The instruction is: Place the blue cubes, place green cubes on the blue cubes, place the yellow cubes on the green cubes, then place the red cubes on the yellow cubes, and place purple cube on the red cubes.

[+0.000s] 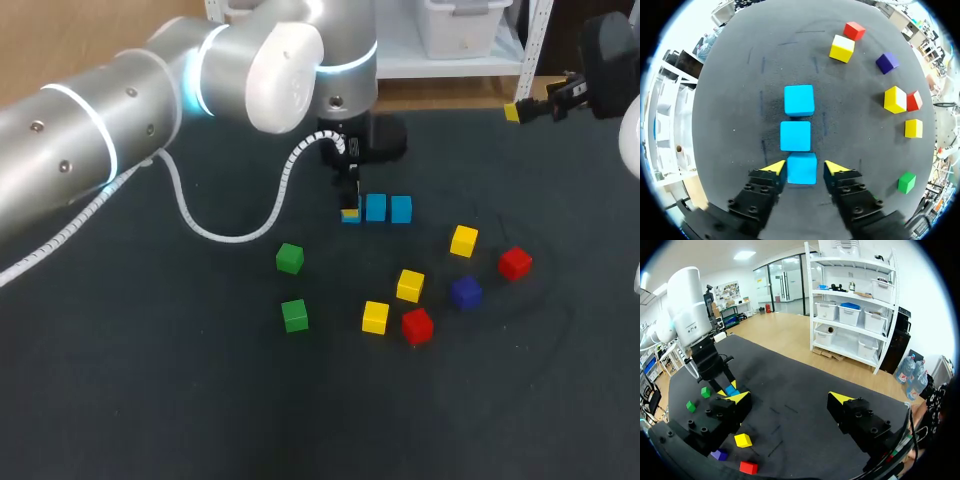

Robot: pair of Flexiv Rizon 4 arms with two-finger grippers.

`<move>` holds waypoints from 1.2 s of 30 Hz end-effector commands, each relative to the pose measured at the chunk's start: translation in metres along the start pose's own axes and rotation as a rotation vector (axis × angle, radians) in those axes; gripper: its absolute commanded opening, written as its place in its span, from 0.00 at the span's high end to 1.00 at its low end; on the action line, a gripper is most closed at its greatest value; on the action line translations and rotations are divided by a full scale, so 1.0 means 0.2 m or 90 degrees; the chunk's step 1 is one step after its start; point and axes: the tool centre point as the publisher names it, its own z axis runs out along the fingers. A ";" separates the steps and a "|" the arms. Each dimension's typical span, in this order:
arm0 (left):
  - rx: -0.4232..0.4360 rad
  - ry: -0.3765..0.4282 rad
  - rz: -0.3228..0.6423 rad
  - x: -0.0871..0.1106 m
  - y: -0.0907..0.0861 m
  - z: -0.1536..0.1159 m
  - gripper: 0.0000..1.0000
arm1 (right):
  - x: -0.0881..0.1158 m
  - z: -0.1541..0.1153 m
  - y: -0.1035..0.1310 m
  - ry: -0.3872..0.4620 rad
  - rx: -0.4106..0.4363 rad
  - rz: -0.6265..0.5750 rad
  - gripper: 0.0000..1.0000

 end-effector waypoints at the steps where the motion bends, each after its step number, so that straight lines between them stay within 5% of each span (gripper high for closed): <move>1: 0.006 0.003 0.000 -0.01 0.01 0.00 0.00 | 0.00 0.00 -0.01 -0.002 -0.003 0.000 0.00; 10: -0.015 -0.011 -0.056 0.01 0.05 -0.02 0.00 | 0.00 0.00 -0.01 -0.002 -0.003 0.000 0.00; 19: -0.067 -0.055 -0.147 0.08 0.08 -0.20 0.00 | 0.00 0.00 -0.01 -0.002 -0.003 0.000 0.00; 36: -0.124 -0.021 -0.358 0.43 -0.18 -0.40 0.00 | 0.00 0.00 -0.01 -0.002 -0.003 0.000 0.00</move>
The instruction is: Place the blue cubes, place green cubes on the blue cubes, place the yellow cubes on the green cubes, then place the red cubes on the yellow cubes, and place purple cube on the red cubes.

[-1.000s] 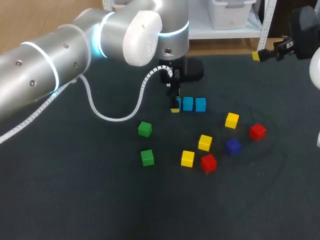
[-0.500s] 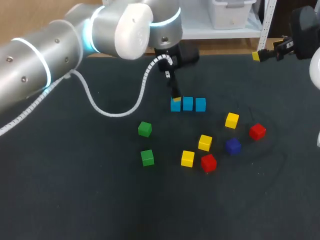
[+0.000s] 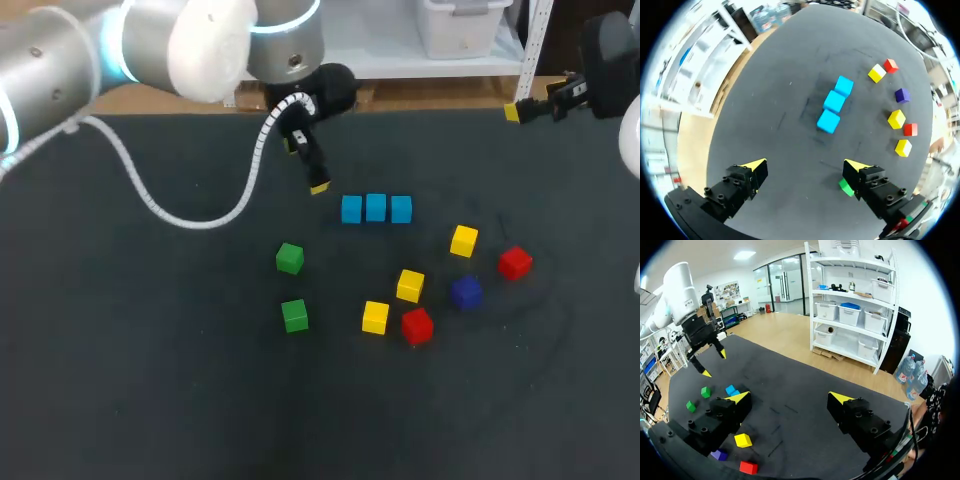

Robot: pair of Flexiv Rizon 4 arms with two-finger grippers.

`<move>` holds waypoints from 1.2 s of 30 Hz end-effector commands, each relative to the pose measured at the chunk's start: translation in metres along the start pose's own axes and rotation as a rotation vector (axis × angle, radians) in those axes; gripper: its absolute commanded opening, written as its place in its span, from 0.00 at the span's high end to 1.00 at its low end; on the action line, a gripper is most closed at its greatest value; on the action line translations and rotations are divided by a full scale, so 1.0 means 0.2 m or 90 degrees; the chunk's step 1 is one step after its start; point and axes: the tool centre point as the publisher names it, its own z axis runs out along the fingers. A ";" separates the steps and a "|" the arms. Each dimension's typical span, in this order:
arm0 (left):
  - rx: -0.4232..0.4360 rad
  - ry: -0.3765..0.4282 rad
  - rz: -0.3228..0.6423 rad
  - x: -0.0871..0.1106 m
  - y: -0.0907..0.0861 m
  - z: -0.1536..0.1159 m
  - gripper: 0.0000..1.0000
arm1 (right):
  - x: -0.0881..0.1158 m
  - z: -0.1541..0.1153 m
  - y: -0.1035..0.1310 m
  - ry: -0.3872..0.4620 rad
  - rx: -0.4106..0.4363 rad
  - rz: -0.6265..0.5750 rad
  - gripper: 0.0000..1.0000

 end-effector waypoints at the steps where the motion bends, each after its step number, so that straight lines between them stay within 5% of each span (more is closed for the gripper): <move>1: -0.057 -0.009 -0.022 0.19 -0.09 -0.06 0.00 | 0.00 0.00 -0.01 -0.002 -0.003 0.000 0.00; 12: -0.073 -0.015 -0.125 0.38 -0.21 -0.09 0.00 | 0.00 0.00 -0.01 -0.002 -0.003 0.000 0.00; 19: -0.015 -0.038 -0.236 0.40 -0.31 -0.02 0.00 | 0.00 0.00 -0.01 -0.002 -0.003 0.000 0.00; 27: -0.016 0.018 -0.257 0.41 -0.48 0.01 0.00 | 0.00 0.00 -0.01 -0.002 -0.003 0.000 0.00; 36: -0.010 0.019 -0.267 0.34 -0.39 0.12 0.00 | 0.00 0.00 -0.01 -0.002 -0.003 0.000 0.00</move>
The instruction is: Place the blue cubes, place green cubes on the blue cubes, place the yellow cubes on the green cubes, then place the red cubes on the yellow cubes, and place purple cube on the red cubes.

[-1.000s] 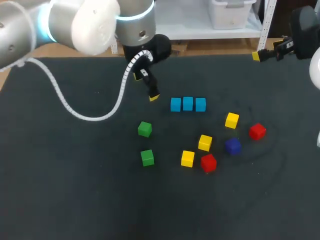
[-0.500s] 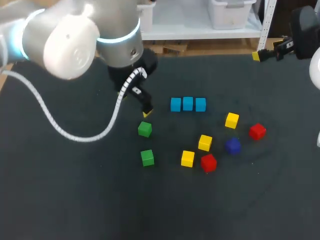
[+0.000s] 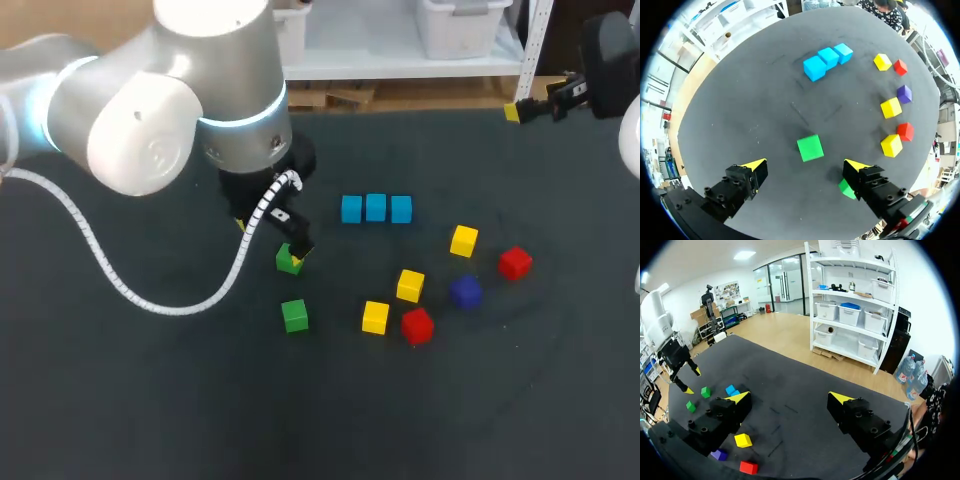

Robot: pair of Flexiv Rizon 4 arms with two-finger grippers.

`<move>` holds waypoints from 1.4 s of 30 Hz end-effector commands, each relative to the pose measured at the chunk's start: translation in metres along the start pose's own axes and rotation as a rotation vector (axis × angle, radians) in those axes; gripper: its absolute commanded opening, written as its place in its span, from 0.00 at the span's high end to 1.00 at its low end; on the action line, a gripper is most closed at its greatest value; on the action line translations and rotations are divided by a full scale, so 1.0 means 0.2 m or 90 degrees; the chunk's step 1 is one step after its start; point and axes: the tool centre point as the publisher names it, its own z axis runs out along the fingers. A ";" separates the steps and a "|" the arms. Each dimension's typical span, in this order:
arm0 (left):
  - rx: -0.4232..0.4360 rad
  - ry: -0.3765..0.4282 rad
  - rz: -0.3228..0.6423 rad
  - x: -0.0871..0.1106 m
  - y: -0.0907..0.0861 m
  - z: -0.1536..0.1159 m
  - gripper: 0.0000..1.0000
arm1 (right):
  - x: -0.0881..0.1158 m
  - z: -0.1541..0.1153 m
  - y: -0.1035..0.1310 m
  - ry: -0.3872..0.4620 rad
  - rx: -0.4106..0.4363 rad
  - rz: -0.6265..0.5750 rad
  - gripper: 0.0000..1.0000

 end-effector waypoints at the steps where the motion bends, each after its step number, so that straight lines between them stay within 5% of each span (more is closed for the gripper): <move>1: 0.003 0.009 0.003 -0.09 0.02 0.06 0.00 | 0.00 0.00 -0.01 -0.002 -0.003 0.000 0.00; 5: -0.008 -0.005 -0.014 -0.10 0.05 0.10 0.00 | 0.00 0.00 -0.01 -0.002 -0.003 0.000 0.00; 7: 0.005 -0.006 -0.022 -0.11 0.05 0.11 0.20 | 0.00 0.00 -0.01 -0.002 -0.003 0.000 0.00; 12: 0.025 -0.001 -0.039 -0.11 0.05 0.17 0.14 | 0.00 0.00 -0.01 -0.002 -0.003 0.000 0.00; 21: 0.036 0.018 -0.050 -0.09 0.04 0.22 0.36 | 0.00 0.00 -0.01 -0.002 -0.003 0.000 0.00; 25: 0.030 0.025 -0.047 -0.08 0.03 0.22 0.72 | 0.00 0.00 -0.01 -0.002 -0.003 0.000 0.00; 27: 0.021 0.032 -0.044 -0.08 0.03 0.21 1.00 | 0.00 0.00 -0.01 -0.002 -0.003 0.000 0.00; 33: 0.001 0.029 0.000 -0.08 0.03 0.16 1.00 | 0.00 0.00 -0.01 -0.002 -0.003 0.000 0.00; 42: 0.004 -0.013 0.254 -0.23 0.05 -0.01 1.00 | 0.00 0.00 -0.01 -0.002 -0.003 0.000 0.00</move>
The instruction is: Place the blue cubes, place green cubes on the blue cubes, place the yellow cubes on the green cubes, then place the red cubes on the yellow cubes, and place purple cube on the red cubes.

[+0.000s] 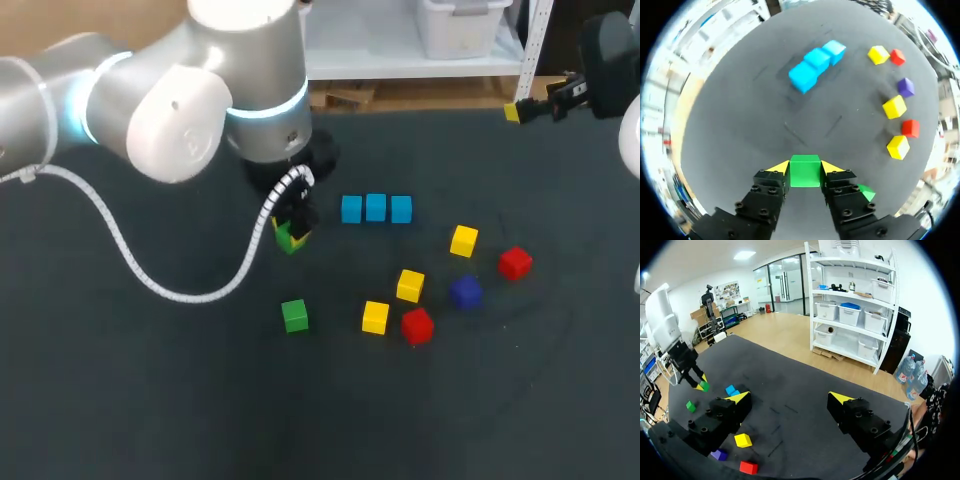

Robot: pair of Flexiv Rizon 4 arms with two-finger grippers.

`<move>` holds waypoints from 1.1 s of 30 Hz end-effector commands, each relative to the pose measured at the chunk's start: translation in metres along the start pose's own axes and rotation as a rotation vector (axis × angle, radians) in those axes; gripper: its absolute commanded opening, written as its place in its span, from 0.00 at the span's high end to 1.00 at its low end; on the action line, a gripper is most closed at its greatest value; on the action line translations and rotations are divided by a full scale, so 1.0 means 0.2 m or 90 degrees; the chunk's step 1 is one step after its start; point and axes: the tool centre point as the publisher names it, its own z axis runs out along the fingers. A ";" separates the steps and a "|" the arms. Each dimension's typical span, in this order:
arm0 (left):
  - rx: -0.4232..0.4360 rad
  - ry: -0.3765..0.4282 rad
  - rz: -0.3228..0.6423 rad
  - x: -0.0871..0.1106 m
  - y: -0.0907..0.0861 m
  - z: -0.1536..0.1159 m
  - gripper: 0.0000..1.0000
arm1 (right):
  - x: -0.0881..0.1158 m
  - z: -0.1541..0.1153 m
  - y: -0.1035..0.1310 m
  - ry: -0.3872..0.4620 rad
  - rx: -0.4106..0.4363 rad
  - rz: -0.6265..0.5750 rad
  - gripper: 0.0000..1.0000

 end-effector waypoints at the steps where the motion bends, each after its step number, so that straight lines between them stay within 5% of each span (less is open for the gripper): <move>1: -0.011 -0.027 0.154 -0.08 0.06 -0.09 1.00 | 0.00 0.00 0.00 -0.002 -0.003 0.000 0.00; 5: -0.066 -0.067 0.279 -0.20 0.17 -0.19 1.00 | 0.00 0.00 0.00 -0.002 -0.003 0.000 0.00; 11: -0.073 -0.070 0.364 -0.37 0.24 -0.28 1.00 | 0.00 0.00 0.00 -0.002 -0.003 0.000 0.00; 21: -0.006 -0.081 0.399 -0.54 0.15 -0.20 1.00 | 0.00 0.00 0.00 -0.002 -0.003 0.000 0.00; 33: 0.019 -0.045 0.444 -0.61 0.10 -0.10 1.00 | 0.00 0.00 0.00 -0.002 -0.003 0.000 0.00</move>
